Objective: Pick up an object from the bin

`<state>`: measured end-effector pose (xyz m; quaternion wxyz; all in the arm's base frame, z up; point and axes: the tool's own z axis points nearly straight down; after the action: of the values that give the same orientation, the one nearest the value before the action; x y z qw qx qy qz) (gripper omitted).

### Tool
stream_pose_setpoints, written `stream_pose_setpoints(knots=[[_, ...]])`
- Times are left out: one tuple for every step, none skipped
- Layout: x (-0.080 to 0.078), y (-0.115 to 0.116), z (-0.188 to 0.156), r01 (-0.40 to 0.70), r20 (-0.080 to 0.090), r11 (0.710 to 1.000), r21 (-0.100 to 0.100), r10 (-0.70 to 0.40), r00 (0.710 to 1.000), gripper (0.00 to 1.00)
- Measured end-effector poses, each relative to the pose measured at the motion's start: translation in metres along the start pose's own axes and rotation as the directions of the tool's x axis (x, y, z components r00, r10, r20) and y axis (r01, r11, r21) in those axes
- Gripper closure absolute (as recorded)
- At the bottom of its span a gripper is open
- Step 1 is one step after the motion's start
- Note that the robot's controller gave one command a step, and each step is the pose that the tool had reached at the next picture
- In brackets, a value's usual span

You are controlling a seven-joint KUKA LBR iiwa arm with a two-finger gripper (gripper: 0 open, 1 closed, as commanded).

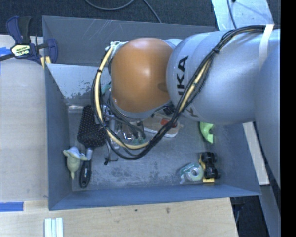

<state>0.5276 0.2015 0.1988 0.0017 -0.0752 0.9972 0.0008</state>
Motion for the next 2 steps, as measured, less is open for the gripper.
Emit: stream_pose_setpoints(knots=[[-0.051, -0.001, 0.028, 0.338, 0.003, 0.941, 0.001, -0.338, 0.941, 0.0], [-0.071, -0.019, 0.042, 0.468, 0.005, 0.884, 0.001, -0.468, 0.884, 0.0]])
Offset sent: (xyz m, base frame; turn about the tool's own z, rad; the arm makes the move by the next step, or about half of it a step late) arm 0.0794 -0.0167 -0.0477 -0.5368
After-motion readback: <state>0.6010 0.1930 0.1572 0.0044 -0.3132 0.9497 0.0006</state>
